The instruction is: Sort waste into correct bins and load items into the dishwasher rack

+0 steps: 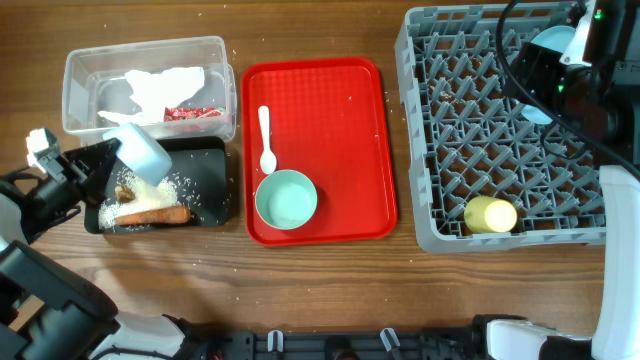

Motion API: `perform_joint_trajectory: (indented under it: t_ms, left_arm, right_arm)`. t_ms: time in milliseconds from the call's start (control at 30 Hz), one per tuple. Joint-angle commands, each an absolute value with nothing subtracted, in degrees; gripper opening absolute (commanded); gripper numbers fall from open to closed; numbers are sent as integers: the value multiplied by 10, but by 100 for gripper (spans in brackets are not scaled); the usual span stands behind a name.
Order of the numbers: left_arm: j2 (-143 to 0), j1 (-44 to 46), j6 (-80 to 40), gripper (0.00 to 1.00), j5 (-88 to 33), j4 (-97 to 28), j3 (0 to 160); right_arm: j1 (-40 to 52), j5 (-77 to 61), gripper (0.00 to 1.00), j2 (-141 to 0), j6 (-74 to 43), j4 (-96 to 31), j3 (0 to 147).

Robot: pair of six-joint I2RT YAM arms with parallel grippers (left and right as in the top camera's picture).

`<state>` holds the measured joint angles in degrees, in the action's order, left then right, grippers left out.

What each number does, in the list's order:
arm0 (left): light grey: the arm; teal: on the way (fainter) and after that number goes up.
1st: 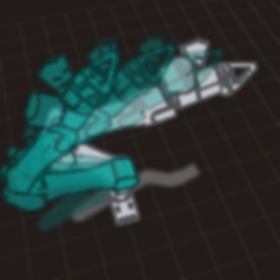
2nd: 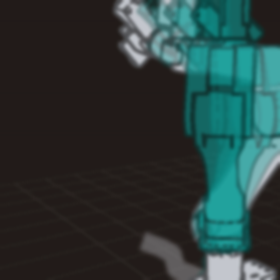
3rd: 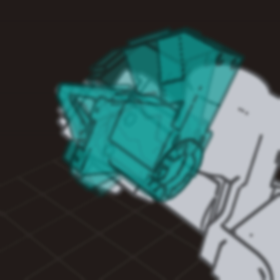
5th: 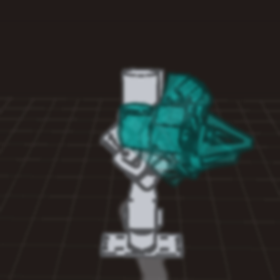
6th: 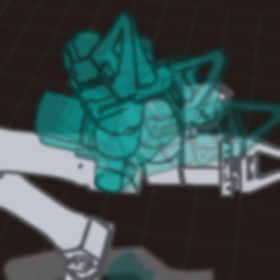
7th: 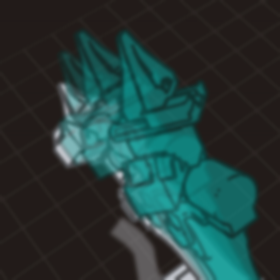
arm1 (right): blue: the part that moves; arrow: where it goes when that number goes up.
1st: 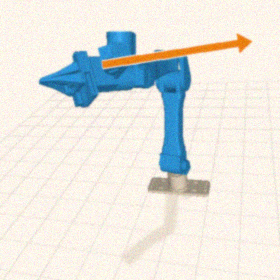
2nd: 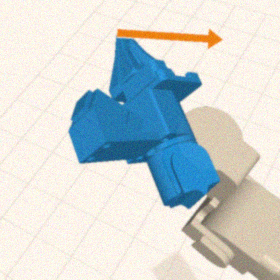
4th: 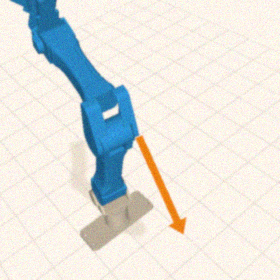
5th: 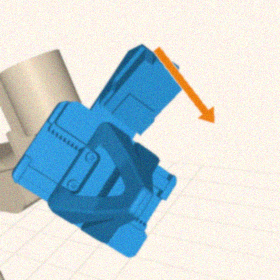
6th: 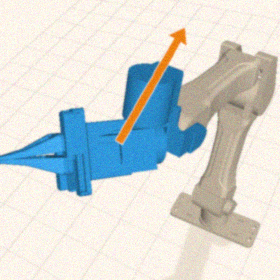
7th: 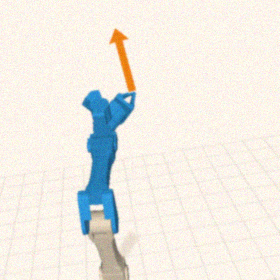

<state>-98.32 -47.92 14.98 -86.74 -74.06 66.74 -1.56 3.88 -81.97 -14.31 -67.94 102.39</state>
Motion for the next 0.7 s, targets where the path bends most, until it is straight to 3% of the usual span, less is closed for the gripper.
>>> perform_joint_trajectory:
  t_ms: [0,467,567,667]
  left_arm:
    - [-973,-482,168,4,-898,-753,662]
    - [-929,-448,172,4,-899,-770,680]
    - [-883,-349,149,4,-807,-762,772]
    - [-874,-161,-27,4,-562,-634,881]
  right_arm:
    - [-16,30,80,-822,-150,-680,1027]
    - [-16,30,80,-822,-143,-677,1027]
    - [-16,30,80,-822,-143,-665,1027]
    - [-16,30,80,-822,-136,-666,1027]
